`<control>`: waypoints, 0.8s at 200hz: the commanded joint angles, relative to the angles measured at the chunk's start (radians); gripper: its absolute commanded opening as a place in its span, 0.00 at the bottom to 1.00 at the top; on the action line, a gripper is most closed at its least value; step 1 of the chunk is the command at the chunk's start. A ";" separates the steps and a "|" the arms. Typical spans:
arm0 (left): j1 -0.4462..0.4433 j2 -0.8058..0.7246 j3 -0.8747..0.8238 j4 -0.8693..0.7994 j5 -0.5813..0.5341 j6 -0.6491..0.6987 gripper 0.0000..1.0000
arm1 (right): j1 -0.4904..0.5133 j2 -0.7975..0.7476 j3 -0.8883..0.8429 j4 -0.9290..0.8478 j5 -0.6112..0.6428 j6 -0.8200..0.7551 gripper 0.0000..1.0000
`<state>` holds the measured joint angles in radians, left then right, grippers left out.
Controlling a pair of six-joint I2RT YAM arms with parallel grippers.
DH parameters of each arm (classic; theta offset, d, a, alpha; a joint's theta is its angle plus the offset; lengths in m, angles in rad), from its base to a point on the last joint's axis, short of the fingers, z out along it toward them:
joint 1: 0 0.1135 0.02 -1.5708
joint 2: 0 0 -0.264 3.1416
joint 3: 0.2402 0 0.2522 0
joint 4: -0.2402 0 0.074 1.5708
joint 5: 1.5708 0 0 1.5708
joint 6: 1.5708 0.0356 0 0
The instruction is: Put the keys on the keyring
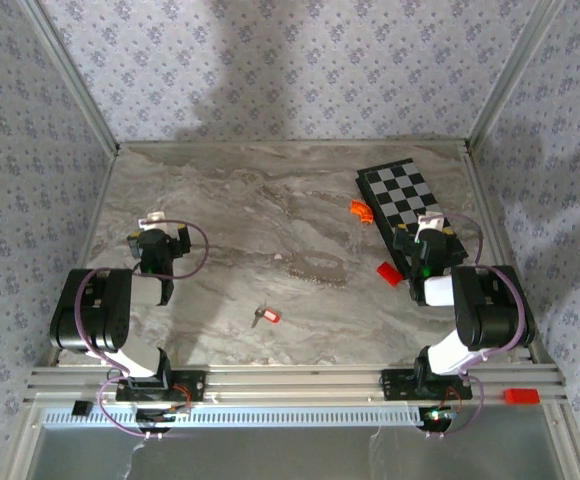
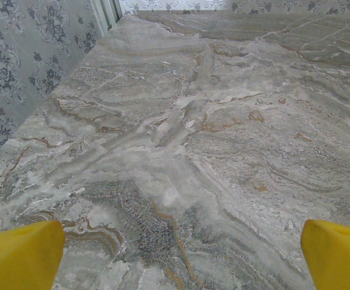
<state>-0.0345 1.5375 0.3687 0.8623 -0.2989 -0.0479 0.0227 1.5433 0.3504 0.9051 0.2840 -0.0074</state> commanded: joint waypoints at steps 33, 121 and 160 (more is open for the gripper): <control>0.004 -0.040 0.038 -0.060 0.029 -0.013 1.00 | 0.036 -0.047 -0.043 0.070 0.035 -0.029 1.00; 0.004 -0.294 0.101 -0.433 0.074 -0.055 1.00 | 0.201 -0.282 0.199 -0.504 0.220 0.051 0.99; -0.013 -0.549 0.183 -0.794 0.209 -0.266 1.00 | 0.276 -0.258 0.449 -0.985 0.181 0.248 1.00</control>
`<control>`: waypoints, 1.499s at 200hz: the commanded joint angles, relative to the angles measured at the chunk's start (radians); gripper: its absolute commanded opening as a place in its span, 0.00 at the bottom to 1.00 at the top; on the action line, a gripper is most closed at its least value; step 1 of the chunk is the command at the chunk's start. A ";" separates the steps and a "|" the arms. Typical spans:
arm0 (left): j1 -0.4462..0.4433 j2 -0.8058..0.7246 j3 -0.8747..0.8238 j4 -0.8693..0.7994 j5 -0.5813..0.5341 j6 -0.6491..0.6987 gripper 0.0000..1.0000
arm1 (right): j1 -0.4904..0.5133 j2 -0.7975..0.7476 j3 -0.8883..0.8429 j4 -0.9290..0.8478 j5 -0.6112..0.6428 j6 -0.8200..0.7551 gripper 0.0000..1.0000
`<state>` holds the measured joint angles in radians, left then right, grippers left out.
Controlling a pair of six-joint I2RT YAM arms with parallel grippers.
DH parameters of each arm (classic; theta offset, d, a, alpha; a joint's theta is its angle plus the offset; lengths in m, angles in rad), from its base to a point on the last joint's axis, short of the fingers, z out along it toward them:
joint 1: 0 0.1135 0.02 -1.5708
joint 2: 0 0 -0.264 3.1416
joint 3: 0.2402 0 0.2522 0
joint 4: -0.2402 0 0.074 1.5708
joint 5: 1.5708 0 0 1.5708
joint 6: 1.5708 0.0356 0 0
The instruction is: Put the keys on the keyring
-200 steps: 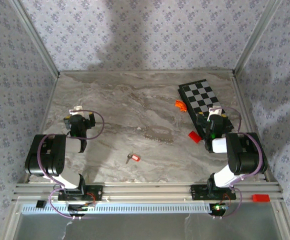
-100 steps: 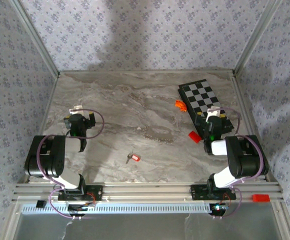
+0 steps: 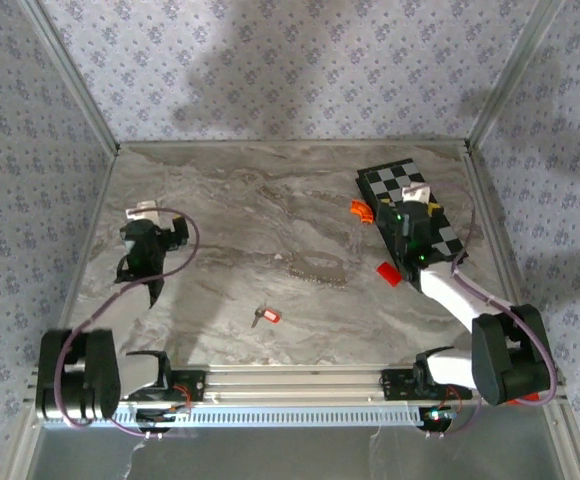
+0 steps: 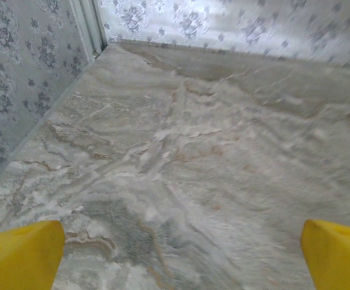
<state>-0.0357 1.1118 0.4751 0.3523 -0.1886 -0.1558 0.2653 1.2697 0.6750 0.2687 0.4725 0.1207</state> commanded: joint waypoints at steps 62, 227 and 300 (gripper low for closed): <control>-0.138 -0.270 0.118 -0.485 0.446 -0.209 1.00 | 0.249 0.212 0.390 -0.683 -0.409 -0.026 0.99; -0.297 -0.492 0.027 -0.361 0.635 -0.270 1.00 | 0.445 0.649 0.788 -0.940 -0.661 -0.126 0.52; -0.314 -0.497 0.019 -0.320 0.654 -0.275 1.00 | 0.443 0.720 0.821 -0.969 -0.693 -0.148 0.35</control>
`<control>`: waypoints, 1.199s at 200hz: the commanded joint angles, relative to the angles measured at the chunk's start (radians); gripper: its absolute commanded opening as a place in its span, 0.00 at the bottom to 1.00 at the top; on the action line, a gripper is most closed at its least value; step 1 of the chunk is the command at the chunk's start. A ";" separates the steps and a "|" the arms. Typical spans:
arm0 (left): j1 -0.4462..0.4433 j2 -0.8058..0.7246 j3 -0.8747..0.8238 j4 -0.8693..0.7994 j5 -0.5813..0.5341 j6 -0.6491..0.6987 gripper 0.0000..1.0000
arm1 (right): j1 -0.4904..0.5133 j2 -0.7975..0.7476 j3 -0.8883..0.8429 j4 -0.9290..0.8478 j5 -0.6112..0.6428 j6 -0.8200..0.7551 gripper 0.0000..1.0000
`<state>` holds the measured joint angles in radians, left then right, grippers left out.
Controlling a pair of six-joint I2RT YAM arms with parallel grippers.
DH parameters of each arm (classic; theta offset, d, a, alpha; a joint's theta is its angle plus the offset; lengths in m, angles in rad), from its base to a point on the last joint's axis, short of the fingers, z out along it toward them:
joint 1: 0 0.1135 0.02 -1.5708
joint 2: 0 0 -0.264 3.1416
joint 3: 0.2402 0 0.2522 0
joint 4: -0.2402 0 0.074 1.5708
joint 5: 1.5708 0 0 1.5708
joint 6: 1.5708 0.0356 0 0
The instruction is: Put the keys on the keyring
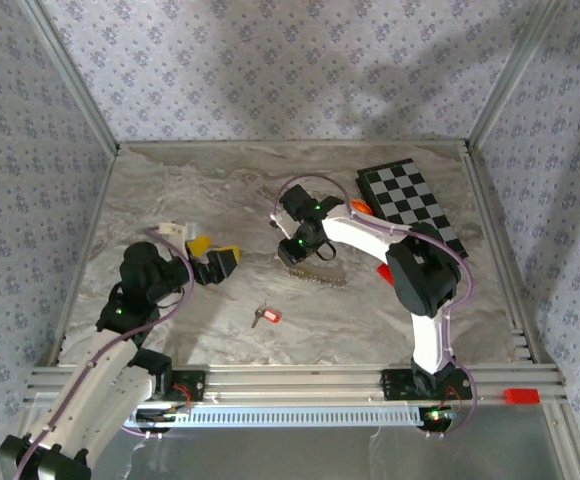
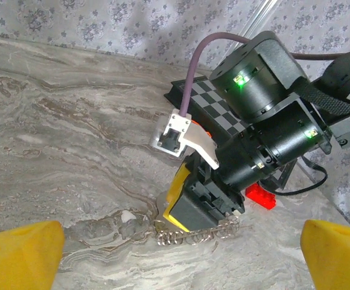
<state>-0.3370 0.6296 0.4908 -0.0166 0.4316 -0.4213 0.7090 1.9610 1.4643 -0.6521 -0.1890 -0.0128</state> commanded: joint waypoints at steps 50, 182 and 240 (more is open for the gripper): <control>-0.035 -0.016 -0.008 0.069 0.029 -0.006 1.00 | 0.001 0.054 0.044 -0.055 -0.037 -0.026 0.30; -0.056 -0.041 -0.005 0.066 0.032 0.006 1.00 | 0.010 0.085 0.064 -0.061 -0.029 -0.064 0.21; -0.062 -0.054 -0.005 0.069 0.035 0.004 1.00 | 0.015 0.100 0.074 -0.063 -0.011 -0.069 0.22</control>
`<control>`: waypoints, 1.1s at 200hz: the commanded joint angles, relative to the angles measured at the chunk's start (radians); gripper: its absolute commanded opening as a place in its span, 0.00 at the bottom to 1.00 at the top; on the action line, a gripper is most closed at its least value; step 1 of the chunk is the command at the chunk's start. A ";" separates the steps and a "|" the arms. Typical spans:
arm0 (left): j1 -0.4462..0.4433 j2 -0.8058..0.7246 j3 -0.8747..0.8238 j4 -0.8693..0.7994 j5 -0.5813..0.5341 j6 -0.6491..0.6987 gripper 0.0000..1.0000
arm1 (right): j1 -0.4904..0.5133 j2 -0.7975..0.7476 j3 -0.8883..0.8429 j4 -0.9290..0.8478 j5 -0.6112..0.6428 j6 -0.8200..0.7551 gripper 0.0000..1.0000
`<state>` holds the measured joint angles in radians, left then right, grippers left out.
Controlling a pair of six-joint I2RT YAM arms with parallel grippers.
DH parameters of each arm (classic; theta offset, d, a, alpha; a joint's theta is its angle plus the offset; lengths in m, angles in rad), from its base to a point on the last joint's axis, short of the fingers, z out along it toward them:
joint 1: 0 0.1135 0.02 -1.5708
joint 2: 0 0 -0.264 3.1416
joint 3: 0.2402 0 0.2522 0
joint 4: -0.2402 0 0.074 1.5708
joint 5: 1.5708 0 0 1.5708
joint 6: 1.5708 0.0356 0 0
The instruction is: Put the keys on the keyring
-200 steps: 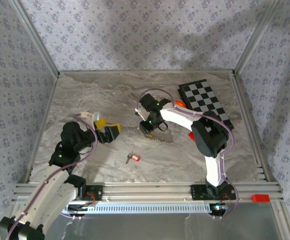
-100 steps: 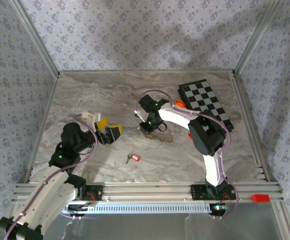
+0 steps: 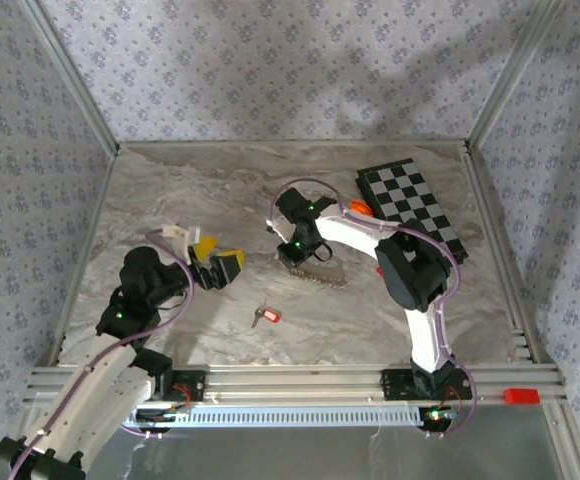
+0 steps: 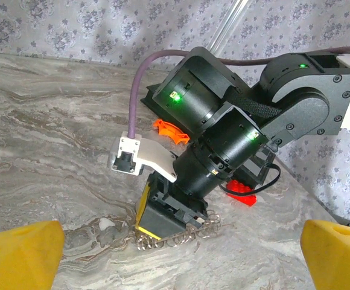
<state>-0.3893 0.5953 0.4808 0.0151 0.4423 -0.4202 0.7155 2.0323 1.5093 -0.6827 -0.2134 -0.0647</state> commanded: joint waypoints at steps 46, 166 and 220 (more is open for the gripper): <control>-0.014 -0.023 0.004 0.042 0.026 0.004 1.00 | 0.011 0.048 0.043 -0.037 0.023 -0.023 0.24; -0.028 -0.040 0.015 0.046 0.026 0.000 1.00 | 0.025 0.055 0.054 -0.051 0.070 -0.058 0.13; -0.029 -0.043 0.031 0.034 0.025 0.015 1.00 | 0.025 0.059 0.069 -0.067 0.095 -0.073 0.09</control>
<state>-0.4129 0.5636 0.4808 0.0269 0.4496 -0.4198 0.7338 2.0762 1.5455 -0.7074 -0.1417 -0.1120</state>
